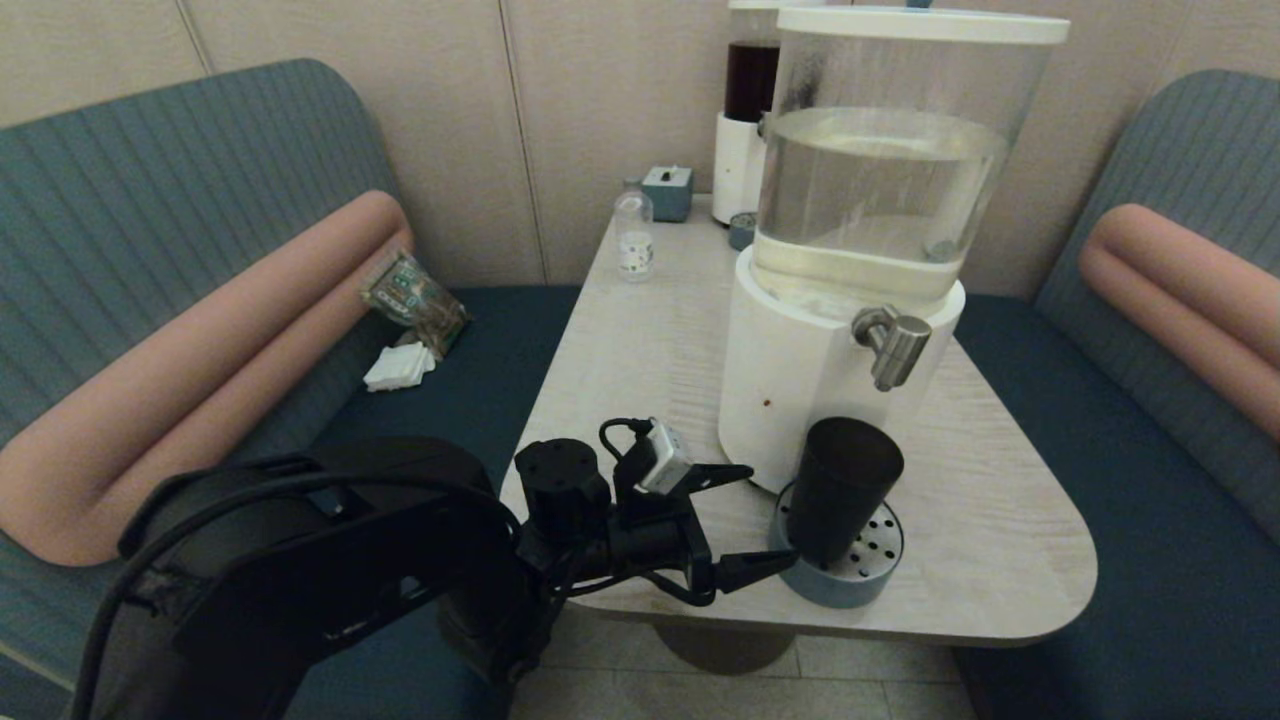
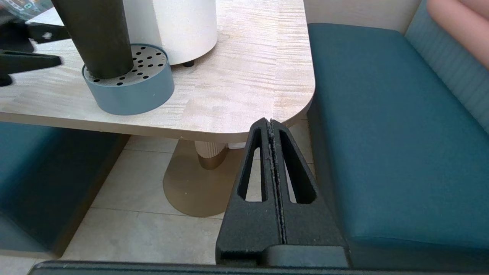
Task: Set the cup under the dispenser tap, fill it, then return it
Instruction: Place it under the water dispenser
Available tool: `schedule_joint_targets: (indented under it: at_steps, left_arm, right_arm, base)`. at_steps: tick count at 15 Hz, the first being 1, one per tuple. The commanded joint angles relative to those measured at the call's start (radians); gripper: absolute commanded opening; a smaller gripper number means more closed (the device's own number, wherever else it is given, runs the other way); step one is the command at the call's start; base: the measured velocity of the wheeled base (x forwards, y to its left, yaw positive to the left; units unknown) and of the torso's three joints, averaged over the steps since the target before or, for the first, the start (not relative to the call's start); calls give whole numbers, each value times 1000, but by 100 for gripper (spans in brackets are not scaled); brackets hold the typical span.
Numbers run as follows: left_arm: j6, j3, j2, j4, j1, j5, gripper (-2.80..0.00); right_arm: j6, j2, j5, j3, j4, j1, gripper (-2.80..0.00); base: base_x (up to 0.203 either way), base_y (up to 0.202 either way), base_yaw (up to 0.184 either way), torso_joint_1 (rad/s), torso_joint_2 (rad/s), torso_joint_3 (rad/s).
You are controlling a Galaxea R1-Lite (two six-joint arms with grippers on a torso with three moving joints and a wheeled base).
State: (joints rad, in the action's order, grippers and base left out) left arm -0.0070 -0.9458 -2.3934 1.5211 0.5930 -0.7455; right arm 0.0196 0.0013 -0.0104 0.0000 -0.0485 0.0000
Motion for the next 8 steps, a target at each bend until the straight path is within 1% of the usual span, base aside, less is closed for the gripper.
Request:
schedule_joint_targets:
  at_steps: [1,4,5,8]
  left_arm:
    - [-1,74,83,9,-4,-5,0]
    - [2,162,140,9,-7,-6,0]
    - [8,187,147,9,-7,-6,-280]
    - [21,194,154,9,-5,-8,-280]
  right_arm:
    - [0,0,0,14,-1,-1,-280]
    - [0,0,0,15,-1,0,-280]
    - [0,0,0,14,-1,-2,-280]
    - [0,0,0,14,-1,0,-280]
  base:
    - [0,0,0,0,0,0]
    - [0,0,0,0,0,0]
    - [0,0,0,0,0,0]
    - [0,0,0,0,0,0]
